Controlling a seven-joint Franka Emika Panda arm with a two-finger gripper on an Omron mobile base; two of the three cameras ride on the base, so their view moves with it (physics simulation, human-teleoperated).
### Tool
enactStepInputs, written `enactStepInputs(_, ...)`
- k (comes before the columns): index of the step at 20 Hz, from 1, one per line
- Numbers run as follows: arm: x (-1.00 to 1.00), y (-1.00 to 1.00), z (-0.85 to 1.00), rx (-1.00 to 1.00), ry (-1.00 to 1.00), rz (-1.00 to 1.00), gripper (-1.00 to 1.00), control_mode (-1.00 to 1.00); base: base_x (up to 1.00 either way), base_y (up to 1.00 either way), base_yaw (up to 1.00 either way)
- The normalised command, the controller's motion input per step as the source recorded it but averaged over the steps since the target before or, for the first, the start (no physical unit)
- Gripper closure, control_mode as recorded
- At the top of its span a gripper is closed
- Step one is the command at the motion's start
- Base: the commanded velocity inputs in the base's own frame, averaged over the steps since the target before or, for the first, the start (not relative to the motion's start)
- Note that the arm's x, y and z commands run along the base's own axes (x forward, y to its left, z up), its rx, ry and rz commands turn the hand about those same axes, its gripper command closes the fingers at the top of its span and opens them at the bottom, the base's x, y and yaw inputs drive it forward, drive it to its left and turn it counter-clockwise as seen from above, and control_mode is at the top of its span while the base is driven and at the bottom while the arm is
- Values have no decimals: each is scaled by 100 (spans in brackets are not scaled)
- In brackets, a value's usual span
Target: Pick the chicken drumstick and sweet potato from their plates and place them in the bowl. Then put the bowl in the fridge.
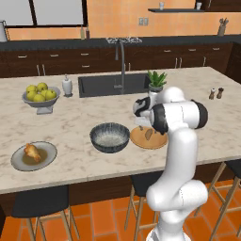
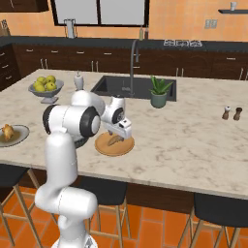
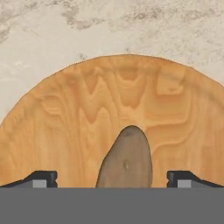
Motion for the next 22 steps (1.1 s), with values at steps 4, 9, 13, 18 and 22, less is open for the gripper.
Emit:
enactStepInputs(4,0,7,-23,0,0,-1,-100,-100,0,0,0)
enactStepInputs(9,-2,11,-17,-1,0,-5,-100,-100,0,0,0)
enactStepInputs(13,0,0,-23,0,0,-3,100,-100,0,0,0)
enactStepInputs(18,-24,0,-15,0,0,0,100,-100,0,0,0)
enactStepInputs(22,-81,1,11,5,-1,0,100,-100,0,0,0)
